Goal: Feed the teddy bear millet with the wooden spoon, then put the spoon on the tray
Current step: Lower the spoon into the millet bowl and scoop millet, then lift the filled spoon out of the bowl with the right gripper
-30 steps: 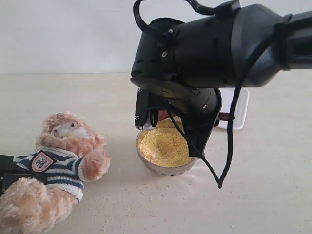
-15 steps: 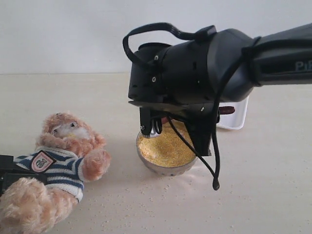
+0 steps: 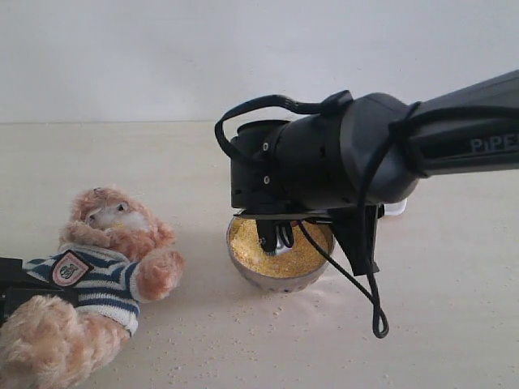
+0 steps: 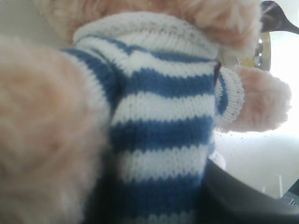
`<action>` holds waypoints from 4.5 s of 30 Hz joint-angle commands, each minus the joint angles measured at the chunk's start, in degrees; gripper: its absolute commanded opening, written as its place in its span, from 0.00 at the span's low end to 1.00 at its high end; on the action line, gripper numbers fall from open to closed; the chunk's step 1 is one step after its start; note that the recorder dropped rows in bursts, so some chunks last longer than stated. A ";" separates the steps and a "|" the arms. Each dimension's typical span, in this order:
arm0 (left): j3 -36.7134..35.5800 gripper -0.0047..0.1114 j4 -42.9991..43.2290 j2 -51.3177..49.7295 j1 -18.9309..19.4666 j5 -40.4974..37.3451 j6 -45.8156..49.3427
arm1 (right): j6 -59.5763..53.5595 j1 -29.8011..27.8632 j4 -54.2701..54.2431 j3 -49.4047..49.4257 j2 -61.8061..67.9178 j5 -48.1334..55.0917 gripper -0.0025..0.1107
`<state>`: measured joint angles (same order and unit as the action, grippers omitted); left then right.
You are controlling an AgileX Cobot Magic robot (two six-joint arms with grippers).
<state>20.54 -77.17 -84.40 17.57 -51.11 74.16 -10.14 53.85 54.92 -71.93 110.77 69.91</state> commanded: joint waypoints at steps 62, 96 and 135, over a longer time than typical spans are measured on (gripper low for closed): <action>-0.27 0.08 -0.48 0.72 0.16 -0.89 0.51 | -3.58 3.23 -17.21 -7.18 4.47 0.05 0.02; -0.27 0.08 -0.48 0.72 0.16 -0.89 0.51 | -8.22 -0.40 -22.13 -7.18 2.81 0.05 0.02; -0.27 0.08 -0.48 0.72 0.16 -0.89 0.51 | -6.68 -9.28 -39.72 -7.67 -3.82 0.05 0.02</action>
<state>20.54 -77.17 -84.40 17.57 -51.11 74.16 -16.68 45.78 16.82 -79.27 108.61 69.81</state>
